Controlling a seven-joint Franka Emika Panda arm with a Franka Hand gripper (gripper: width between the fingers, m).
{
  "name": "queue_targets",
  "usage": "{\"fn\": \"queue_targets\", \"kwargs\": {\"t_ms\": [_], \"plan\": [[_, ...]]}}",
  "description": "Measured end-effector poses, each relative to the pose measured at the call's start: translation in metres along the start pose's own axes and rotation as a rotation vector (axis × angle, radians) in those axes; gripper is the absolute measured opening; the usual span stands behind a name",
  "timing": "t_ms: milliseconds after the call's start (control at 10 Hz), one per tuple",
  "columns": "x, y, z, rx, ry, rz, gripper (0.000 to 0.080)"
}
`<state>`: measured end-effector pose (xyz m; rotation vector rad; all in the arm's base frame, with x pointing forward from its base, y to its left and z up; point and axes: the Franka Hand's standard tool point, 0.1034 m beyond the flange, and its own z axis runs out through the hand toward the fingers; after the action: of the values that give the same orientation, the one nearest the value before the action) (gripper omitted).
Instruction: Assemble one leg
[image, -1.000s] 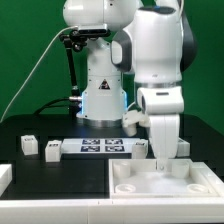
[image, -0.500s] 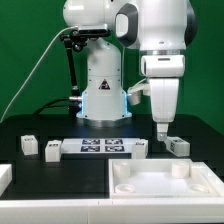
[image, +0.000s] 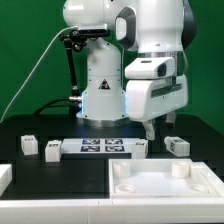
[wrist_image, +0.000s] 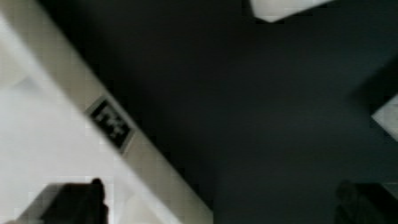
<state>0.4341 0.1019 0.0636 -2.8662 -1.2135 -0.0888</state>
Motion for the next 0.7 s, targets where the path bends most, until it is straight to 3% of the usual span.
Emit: {"fn": "queue_targets", "kwargs": {"t_ms": [300,500,700], "plan": [[0.014,-0.037,0.005,0.030,-0.001,0.420,0.0649],[0.025,-0.046,0.003,0.031,0.020,0.588,0.0649],[0.024,-0.048,0.005,0.044,0.022,0.733,0.0649]]}}
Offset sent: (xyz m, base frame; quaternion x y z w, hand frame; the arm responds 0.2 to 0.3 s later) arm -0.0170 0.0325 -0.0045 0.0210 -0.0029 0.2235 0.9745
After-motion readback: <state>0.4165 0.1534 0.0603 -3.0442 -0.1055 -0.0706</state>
